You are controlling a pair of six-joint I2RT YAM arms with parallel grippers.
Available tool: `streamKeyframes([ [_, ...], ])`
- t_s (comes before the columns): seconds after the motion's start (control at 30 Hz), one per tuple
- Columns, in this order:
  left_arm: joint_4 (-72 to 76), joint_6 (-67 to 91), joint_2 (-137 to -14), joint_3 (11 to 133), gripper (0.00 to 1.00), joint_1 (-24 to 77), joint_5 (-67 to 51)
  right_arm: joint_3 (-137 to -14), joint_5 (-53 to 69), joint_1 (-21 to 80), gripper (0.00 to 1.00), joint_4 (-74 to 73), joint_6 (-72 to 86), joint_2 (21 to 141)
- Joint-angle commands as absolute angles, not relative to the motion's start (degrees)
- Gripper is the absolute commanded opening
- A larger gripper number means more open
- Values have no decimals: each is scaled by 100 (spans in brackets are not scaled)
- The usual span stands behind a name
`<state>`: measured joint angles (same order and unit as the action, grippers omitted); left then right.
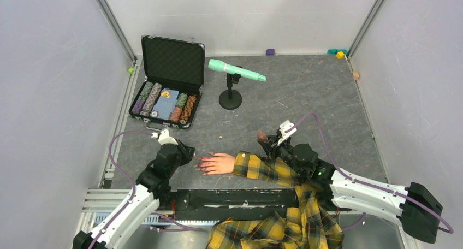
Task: Paint the nails
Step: Paint the nail polish on the nail.
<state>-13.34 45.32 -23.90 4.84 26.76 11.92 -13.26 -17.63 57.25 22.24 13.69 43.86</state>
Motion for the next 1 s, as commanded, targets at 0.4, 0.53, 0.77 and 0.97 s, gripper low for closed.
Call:
streamKeyframes([
  [0.4, -1244, 4693, -2431, 633, 2, 2688, 1445, -1278, -1806, 5739, 0, 2577, 1421, 4335],
  [0.53, -1287, 4719, -2386, 633, 2, 2690, 1485, -1270, -1810, 5736, 0, 2578, 1416, 4326],
  [0.77, -1387, 4781, -2197, 607, 2, 2681, 1551, -1262, -1816, 5732, 0, 2586, 1423, 4339],
  [0.97, -1549, 4824, -1884, 564, 2, 2682, 1595, -1256, -1820, 5734, 0, 2584, 1420, 4348],
])
